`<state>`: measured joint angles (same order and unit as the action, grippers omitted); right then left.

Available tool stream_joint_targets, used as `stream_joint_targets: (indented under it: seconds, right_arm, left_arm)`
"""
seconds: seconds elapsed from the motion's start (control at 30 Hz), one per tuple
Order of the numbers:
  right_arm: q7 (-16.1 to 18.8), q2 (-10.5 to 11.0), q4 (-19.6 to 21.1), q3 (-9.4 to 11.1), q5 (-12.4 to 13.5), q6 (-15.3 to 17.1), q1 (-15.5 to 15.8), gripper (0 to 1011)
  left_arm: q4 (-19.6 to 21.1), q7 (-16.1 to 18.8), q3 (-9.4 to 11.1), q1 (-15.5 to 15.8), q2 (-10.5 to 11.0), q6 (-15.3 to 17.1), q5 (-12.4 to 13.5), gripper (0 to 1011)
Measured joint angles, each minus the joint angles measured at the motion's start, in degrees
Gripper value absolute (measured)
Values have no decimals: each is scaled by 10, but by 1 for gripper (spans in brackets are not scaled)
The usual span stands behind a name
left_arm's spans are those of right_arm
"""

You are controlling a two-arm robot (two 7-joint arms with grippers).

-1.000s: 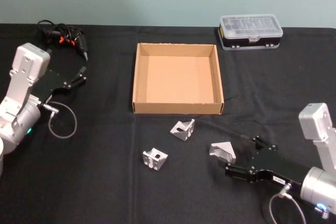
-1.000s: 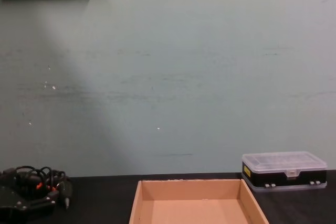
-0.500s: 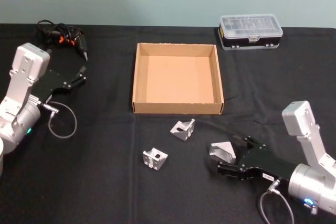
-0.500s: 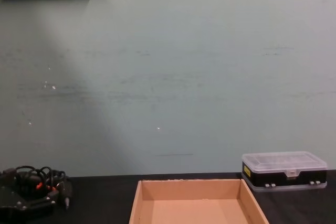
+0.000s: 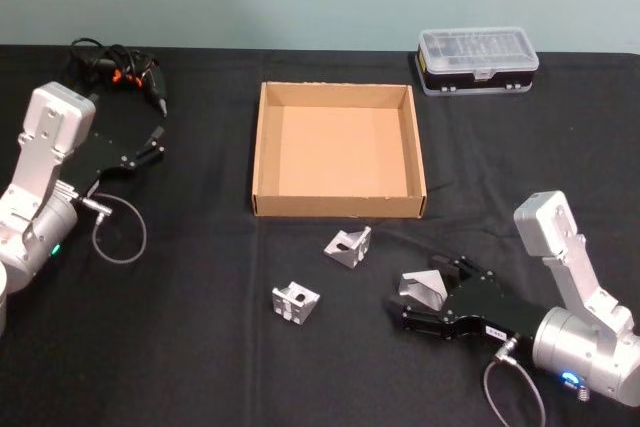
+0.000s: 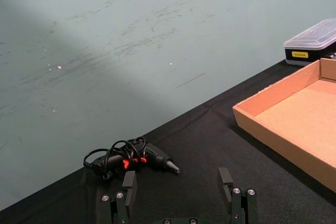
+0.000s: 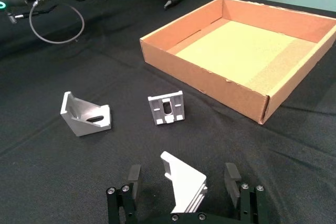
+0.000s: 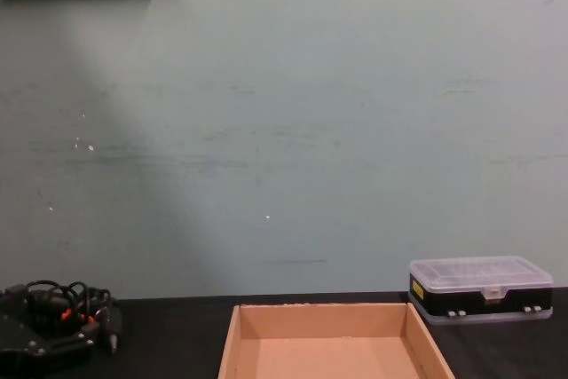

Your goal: Use one hand to pick up the angle iron from the table and place it into the box.

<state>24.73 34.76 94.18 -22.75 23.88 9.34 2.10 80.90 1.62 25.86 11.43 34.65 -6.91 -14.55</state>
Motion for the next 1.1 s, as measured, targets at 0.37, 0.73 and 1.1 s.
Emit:
stream_joint_targets:
  seconds: [0.37,0.73,1.1]
  right_arm:
    - [-5,-3,-1,-2,-10,-1,-1,1003]
    - [-5,-2,-1,-1,-7,-2,-1,812]
    - [-4,-2,0,-1,-6,-2,0,478]
  left_arm:
    - [0,0,0,0,0,0,0,1011]
    - [0,0,0,0,0,0,0,1011]
    - [0,0,0,0,0,0,0,1011]
